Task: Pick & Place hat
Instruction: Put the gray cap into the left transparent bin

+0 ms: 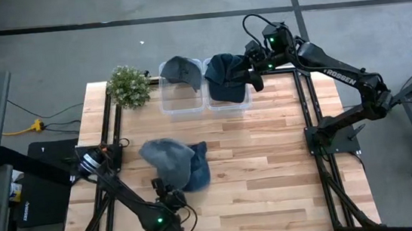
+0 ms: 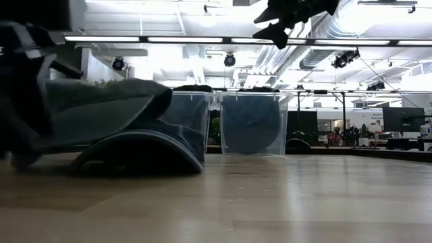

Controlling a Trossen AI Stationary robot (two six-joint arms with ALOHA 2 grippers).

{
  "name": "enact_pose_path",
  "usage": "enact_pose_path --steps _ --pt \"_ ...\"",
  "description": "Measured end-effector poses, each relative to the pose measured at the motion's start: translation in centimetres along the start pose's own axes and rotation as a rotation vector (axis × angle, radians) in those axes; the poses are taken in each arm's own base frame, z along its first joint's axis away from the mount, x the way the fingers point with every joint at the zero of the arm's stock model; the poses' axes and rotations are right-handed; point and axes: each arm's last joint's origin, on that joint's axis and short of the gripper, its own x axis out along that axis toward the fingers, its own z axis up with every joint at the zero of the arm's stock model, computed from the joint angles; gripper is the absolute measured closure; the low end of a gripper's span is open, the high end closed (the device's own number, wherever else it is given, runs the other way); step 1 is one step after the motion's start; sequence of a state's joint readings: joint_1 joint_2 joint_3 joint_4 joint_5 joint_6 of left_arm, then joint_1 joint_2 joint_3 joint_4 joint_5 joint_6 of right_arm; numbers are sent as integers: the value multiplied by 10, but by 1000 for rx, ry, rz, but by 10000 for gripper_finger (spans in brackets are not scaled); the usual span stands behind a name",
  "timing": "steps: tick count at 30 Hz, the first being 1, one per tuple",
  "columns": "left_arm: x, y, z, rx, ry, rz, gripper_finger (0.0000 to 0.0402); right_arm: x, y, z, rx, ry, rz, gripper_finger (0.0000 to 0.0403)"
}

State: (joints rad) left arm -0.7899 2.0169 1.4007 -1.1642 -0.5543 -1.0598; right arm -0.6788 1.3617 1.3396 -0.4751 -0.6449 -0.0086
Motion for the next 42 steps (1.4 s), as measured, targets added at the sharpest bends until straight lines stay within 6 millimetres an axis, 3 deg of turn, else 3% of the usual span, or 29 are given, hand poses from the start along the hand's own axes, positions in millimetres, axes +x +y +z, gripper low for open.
enact_pose_path --steps 7,21,25,28,30,36,42 --pt "-3 22 14 -19 63 132 231 0 0 0 1 1 0 165" --pt "13 39 35 -45 67 186 233 0 0 0 1 1 1 165" --pt "18 44 40 -66 100 186 271 0 0 0 6 3 1 165" --pt "18 48 41 -61 138 197 341 0 0 -1 11 6 1 165" --pt "16 50 42 -43 156 202 381 0 0 -1 13 7 5 165" --pt "-2 56 51 -73 174 212 394 0 0 -1 15 10 7 165" --pt "-34 68 67 -146 108 150 398 0 0 -1 20 10 8 165"
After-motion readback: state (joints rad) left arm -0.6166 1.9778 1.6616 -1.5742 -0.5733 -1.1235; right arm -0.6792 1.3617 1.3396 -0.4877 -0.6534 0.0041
